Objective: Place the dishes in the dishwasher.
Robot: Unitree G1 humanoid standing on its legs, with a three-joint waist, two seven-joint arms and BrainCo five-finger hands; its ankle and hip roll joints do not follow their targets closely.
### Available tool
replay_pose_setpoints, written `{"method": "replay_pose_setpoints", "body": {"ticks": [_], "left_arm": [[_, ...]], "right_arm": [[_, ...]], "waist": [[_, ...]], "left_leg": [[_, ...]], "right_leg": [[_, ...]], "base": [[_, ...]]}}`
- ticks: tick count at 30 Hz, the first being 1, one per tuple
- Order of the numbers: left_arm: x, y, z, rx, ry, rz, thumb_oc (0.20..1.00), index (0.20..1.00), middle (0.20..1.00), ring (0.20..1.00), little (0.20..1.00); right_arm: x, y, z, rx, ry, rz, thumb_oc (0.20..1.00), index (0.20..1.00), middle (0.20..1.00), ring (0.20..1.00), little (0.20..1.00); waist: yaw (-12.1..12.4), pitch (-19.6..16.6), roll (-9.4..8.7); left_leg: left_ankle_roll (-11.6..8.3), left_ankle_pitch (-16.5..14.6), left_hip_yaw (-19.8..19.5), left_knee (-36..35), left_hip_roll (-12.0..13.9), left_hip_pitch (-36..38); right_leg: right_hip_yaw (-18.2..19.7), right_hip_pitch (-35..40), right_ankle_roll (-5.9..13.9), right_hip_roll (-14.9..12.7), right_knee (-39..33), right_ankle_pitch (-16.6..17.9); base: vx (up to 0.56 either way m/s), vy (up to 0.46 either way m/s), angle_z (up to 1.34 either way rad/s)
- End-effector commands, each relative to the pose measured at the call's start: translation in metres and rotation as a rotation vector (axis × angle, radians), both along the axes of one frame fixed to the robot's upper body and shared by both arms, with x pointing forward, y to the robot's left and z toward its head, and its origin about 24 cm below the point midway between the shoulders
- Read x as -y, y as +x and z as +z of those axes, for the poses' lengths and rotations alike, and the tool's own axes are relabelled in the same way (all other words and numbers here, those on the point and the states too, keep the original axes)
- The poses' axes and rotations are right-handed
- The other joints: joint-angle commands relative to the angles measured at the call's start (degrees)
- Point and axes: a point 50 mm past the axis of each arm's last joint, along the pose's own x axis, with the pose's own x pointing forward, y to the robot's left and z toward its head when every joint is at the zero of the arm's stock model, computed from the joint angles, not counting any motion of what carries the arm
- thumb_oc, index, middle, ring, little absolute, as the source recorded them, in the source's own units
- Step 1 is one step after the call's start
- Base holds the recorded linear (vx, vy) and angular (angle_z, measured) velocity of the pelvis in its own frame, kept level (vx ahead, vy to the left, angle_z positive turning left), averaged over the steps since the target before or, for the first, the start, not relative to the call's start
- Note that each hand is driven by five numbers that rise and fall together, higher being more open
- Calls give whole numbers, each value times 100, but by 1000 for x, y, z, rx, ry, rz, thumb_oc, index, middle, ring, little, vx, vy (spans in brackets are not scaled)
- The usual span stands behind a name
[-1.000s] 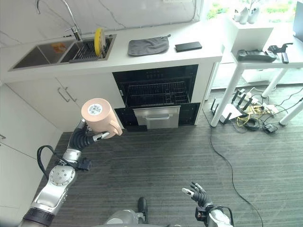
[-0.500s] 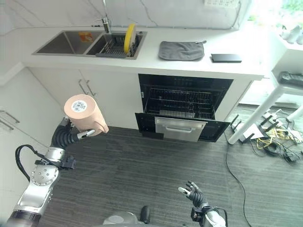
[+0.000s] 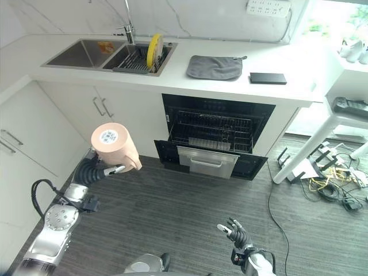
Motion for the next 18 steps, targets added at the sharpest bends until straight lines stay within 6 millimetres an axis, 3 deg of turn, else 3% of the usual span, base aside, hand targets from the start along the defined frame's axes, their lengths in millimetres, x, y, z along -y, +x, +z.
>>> {"method": "replay_pose_setpoints", "body": {"ticks": [1,3,4,5,6,8,11,16,18], "left_arm": [[5,1,35,203,-63,-6,200,200,200,200,200],[8,3,38,210,-68,-13,200,200,200,200,200],[9,3,39,212,-70,-21,200,200,200,200,200],[12,4,42,217,-71,-45,200,200,200,200,200],[17,6,44,222,-70,-77,200,200,200,200,200],[24,8,45,226,-65,-102,200,200,200,200,200],[23,15,51,241,-56,-50,200,200,200,200,200],[14,14,50,207,-35,-43,200,200,200,200,200],[13,15,46,187,-21,-54,200,200,200,200,200]], "right_arm": [[10,6,10,87,-22,27,1000,1000,1000,1000,1000],[10,3,8,83,-30,21,1000,1000,1000,1000,1000],[11,2,7,83,-30,8,1000,1000,1000,1000,1000],[14,-1,6,88,-30,-24,1000,1000,1000,1000,1000],[17,-4,6,94,-31,-62,1000,1000,1000,1000,1000],[20,-6,6,97,-27,-107,1000,1000,1000,1000,1000],[15,-11,4,82,-29,-36,1000,1000,1000,1000,1000],[9,-9,4,85,-4,-33,1000,1000,1000,1000,1000],[9,-11,5,93,14,-31,1000,1000,1000,1000,1000]], "waist": [[-163,110,153],[-147,151,277],[-148,188,313],[-161,240,373],[-178,271,382],[-224,249,365],[-318,138,386],[-287,-18,326],[-326,-57,269]], "left_leg": [[553,-809,-103,499,-38,352],[420,-593,-191,-346,-35,440],[372,-498,-198,-606,-46,491],[270,-212,-142,-757,-33,373],[236,-185,-67,-868,-28,287],[246,-319,14,-1104,-47,372],[405,-575,-102,-1380,-154,796],[645,-970,51,-1084,-345,955],[773,-1088,232,-934,-401,986]], "right_leg": [[74,-132,410,195,-258,775],[-6,-31,440,280,-295,714],[-33,30,449,293,-310,689],[-51,129,445,327,-342,658],[-101,214,454,298,-363,638],[-233,253,517,217,-358,657],[-334,93,622,109,-71,568],[-221,5,645,9,449,307],[-268,-254,712,42,981,350]], "base": [[141,86,15],[119,98,28],[119,131,26],[121,176,27],[118,218,33],[100,248,55],[111,330,-10],[169,278,-45],[219,222,-34]]}}
